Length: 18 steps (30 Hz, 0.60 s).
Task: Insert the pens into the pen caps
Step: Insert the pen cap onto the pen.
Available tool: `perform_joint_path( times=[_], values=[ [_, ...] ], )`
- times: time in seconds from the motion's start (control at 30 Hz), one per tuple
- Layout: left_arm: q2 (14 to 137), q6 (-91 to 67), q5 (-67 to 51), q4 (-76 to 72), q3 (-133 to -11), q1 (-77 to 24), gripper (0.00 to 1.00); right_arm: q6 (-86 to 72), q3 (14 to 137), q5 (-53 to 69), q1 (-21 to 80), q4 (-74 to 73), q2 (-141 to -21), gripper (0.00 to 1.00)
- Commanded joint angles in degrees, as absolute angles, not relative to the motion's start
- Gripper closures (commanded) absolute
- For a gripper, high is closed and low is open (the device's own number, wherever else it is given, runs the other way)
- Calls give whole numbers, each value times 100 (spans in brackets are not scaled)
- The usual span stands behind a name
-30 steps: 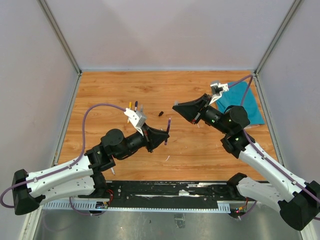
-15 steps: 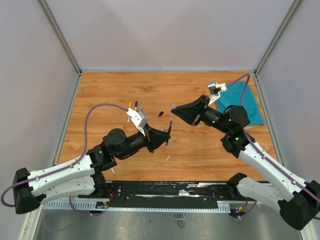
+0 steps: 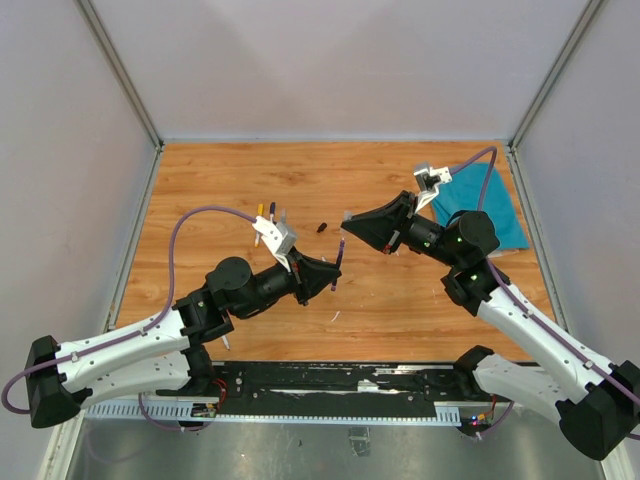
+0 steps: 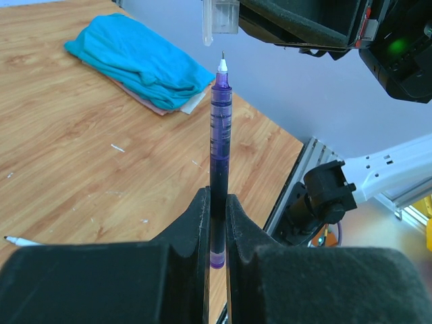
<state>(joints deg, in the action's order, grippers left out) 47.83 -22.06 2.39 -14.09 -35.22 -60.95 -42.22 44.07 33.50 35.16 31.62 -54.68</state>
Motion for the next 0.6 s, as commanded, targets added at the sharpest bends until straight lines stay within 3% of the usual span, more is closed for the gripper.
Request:
perform_joint_path(
  times=[0.0, 0.57],
  values=[
    [4711, -2132, 235, -1635, -3548, -6136, 100, -4193, 4476, 3557, 3614, 3229, -5428, 99],
    [4674, -2158, 272, -1644, -3515, -6143, 100, -4131, 4314, 3687, 3617, 3173, -5440, 99]
  ],
)
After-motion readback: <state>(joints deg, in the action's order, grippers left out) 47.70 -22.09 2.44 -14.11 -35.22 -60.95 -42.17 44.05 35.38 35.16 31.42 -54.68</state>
